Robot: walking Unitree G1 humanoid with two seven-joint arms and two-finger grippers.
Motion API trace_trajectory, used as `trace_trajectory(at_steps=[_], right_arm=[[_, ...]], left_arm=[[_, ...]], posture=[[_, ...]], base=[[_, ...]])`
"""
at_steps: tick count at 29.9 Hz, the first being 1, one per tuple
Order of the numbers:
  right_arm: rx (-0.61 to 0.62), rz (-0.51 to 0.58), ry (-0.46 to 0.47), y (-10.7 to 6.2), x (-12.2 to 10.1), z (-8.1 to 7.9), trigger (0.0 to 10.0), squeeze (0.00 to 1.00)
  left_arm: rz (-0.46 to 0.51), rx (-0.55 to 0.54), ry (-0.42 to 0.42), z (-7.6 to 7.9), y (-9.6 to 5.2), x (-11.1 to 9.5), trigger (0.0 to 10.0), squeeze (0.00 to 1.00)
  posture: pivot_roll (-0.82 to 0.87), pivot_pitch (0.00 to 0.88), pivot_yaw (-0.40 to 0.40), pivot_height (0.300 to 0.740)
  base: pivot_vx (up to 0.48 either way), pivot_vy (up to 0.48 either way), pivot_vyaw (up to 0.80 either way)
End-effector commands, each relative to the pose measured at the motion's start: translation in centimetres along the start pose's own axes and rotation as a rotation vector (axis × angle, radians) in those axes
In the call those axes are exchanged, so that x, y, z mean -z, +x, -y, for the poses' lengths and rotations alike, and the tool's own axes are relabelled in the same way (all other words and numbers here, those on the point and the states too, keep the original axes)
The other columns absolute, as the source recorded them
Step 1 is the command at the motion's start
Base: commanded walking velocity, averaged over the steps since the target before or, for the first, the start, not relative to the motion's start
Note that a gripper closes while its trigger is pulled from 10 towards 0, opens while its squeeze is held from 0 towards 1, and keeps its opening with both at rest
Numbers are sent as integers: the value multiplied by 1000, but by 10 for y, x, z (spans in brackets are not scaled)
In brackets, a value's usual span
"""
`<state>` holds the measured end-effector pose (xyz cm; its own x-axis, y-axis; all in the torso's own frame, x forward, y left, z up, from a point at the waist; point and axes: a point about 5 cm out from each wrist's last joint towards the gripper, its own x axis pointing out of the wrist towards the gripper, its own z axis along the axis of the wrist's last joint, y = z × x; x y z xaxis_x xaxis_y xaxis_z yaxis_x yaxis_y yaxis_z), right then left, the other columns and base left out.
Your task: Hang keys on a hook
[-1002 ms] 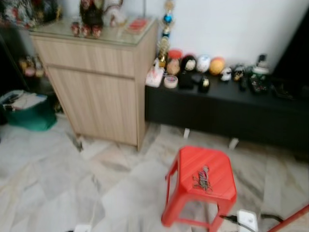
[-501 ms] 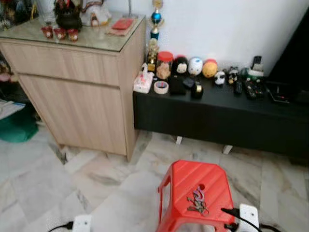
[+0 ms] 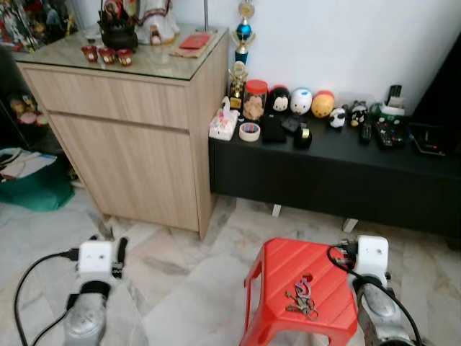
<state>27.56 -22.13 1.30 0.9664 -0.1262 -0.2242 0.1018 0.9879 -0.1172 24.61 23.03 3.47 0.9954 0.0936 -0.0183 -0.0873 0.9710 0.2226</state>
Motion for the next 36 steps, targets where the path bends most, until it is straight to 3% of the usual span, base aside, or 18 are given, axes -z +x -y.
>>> trace_trajectory(at_steps=[1, 4, 8, 12, 17, 19, 26, 28, 36], right_arm=[[-28, 30, -24, -4, -1, -1, 10000, 0], [-41, 90, -3, -11, -5, -5, 10000, 0], [-71, 89, 26, -21, 0, -12, 10000, 0], [-39, 40, 27, -27, 12, -12, 10000, 0], [-50, 35, -2, -29, 9, -12, 10000, 0], [-45, 18, -6, -29, 9, -12, 10000, 0], [-57, 24, -11, -27, 4, -13, 10000, 0], [-73, 39, -71, -26, -1, -14, 10000, 0], [-95, 48, -43, -26, -5, -21, 10000, 0]], left_arm=[[42, 30, -12, 4, 1, -9, 10000, 0], [115, 50, -75, 16, -7, -25, 10000, 0], [146, 32, -72, 17, -13, -35, 10000, 0], [132, -29, -65, 2, -8, -36, 10000, 0], [124, -30, -57, -7, -8, -43, 10000, 0], [108, -48, -58, -13, -10, -42, 10000, 0], [91, -46, -62, -10, -11, -42, 10000, 0], [87, -38, -65, -6, -12, -43, 10000, 0], [71, -41, -79, -3, -10, -42, 10000, 0]], posture=[[71, 0, -71, 740], [64, 0, -72, 740], [79, 0, -82, 740], [86, 0, -72, 740], [101, 0, -75, 740], [103, 0, -77, 726], [105, 0, -81, 691], [108, 0, -83, 676], [109, 0, -85, 627]], base=[[0, 0, 0], [0, 0, 0], [0, 0, 0], [0, 0, 0], [0, 0, 0], [0, 0, 0], [0, 0, 0], [0, 0, 0], [0, 0, 0]])
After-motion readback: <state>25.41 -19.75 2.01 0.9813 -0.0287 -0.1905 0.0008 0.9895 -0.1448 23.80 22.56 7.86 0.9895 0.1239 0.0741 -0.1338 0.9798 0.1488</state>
